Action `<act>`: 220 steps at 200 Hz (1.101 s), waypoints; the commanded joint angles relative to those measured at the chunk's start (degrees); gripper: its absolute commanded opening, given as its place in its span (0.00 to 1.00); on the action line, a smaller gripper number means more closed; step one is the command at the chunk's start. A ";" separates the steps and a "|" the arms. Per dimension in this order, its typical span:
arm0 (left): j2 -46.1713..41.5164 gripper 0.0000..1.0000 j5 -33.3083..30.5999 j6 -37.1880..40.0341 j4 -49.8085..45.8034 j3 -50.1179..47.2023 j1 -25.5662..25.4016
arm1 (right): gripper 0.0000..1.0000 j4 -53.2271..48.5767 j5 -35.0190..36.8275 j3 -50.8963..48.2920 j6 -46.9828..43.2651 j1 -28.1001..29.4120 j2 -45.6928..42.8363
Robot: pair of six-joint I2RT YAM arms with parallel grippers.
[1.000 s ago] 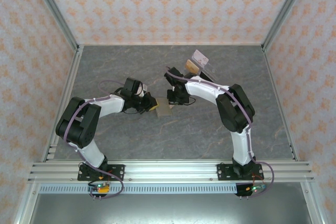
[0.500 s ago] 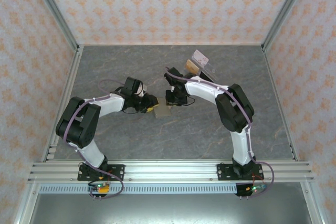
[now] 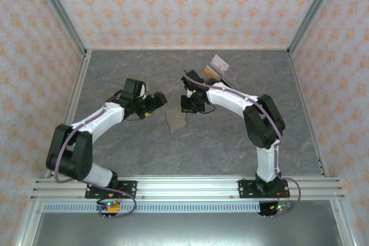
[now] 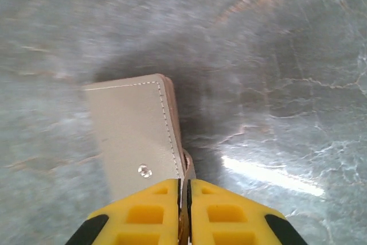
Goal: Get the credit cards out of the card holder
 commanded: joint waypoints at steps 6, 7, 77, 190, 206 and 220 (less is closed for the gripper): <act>-6.16 1.00 -7.42 1.20 -5.06 -1.35 2.38 | 0.10 1.76 -2.54 1.42 -1.09 2.39 -4.19; -6.23 1.00 -7.45 1.15 -5.17 -1.37 2.45 | 0.10 1.64 -2.52 1.49 -1.10 2.48 -4.23; -10.52 1.00 -8.43 1.45 -5.78 -4.31 4.01 | 0.10 1.53 0.76 5.08 1.72 6.28 0.39; -1.37 0.63 5.59 3.04 4.47 -4.64 1.57 | 0.09 3.96 12.24 -5.88 2.46 0.11 -3.62; 0.58 0.55 4.49 3.30 5.15 -3.39 -0.98 | 0.09 3.95 12.35 -7.20 1.48 -0.71 -4.02; 3.32 0.46 4.18 3.56 5.46 -1.48 -3.39 | 0.09 4.94 11.90 -8.72 0.68 -1.41 -4.31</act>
